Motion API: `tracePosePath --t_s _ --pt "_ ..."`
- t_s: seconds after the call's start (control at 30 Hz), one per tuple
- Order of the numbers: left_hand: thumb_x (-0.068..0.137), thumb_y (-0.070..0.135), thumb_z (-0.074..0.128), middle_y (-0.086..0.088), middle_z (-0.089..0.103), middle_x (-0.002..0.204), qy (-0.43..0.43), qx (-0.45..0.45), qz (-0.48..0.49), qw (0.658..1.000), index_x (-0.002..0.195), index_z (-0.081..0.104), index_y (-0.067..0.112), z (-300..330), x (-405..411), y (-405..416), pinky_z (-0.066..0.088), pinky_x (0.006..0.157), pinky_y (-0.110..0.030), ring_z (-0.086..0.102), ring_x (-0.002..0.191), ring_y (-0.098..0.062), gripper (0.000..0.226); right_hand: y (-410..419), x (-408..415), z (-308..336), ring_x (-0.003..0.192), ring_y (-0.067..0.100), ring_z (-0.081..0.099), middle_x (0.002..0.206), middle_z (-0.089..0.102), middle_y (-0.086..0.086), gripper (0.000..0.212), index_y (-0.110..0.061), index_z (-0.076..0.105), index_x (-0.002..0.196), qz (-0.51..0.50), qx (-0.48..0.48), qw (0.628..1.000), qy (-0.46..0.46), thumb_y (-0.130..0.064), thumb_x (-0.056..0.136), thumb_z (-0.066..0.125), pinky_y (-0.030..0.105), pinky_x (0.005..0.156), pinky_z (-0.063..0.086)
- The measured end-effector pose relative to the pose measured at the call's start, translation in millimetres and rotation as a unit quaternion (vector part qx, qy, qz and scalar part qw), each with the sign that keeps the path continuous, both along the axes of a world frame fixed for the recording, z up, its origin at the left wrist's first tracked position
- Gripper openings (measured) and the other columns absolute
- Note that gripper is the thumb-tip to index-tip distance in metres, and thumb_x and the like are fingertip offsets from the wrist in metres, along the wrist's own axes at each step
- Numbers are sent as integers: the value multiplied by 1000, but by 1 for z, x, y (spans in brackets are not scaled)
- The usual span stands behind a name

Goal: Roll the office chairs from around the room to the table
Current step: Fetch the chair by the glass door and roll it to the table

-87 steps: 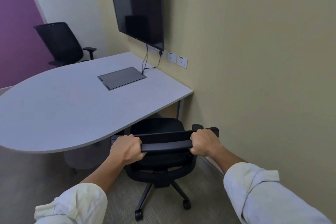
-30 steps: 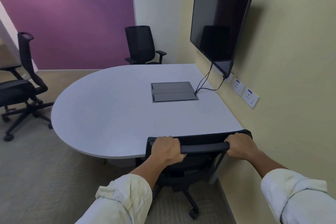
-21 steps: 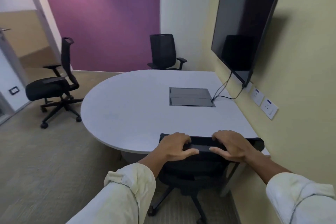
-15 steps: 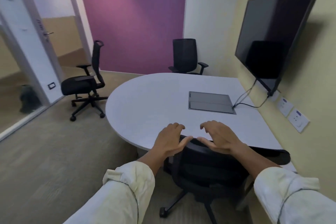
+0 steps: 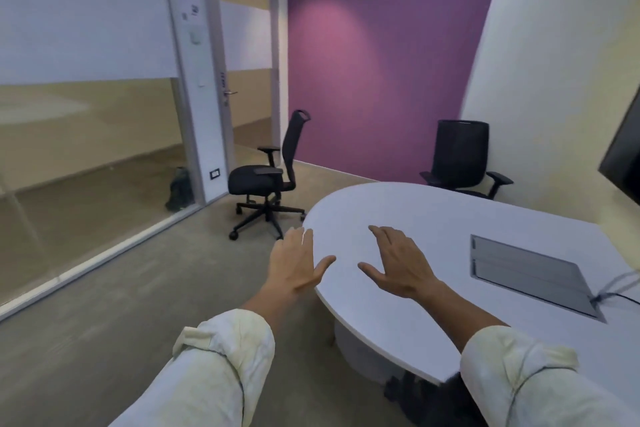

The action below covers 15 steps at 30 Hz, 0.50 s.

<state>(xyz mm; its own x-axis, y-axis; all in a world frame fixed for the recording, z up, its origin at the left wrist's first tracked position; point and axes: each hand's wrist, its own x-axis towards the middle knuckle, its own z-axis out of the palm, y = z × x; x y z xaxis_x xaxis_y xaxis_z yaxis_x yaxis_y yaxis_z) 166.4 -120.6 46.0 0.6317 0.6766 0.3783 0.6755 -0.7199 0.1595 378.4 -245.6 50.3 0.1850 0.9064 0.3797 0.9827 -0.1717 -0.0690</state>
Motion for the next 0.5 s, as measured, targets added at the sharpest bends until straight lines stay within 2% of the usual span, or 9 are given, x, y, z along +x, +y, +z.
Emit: tracePosePath --t_s 0.07,0.2,0.5 --pt "93 68 40 -9 51 130 -8 0 31 999 131 43 12 7 -24 52 42 95 -41 44 119 -26 69 62 -15 6 132 28 47 153 43 8 84 -20 29 152 15 -2 1000 -5 -71 88 46 46 109 41" --pt "94 68 38 -14 42 148 -10 -6 68 998 144 36 7 20 -50 104 35 110 -46 31 141 -32 79 123 -26 19 130 29 48 152 44 9 84 -19 27 153 23 -10 999 -30 -71 88 44 46 107 42" --pt "93 70 35 -15 39 152 -13 -6 144 989 145 36 7 37 -91 228 33 114 -49 28 144 -32 81 265 -40 35 118 30 55 139 54 11 80 -16 35 148 54 22 997 -49 -67 88 48 44 95 49"
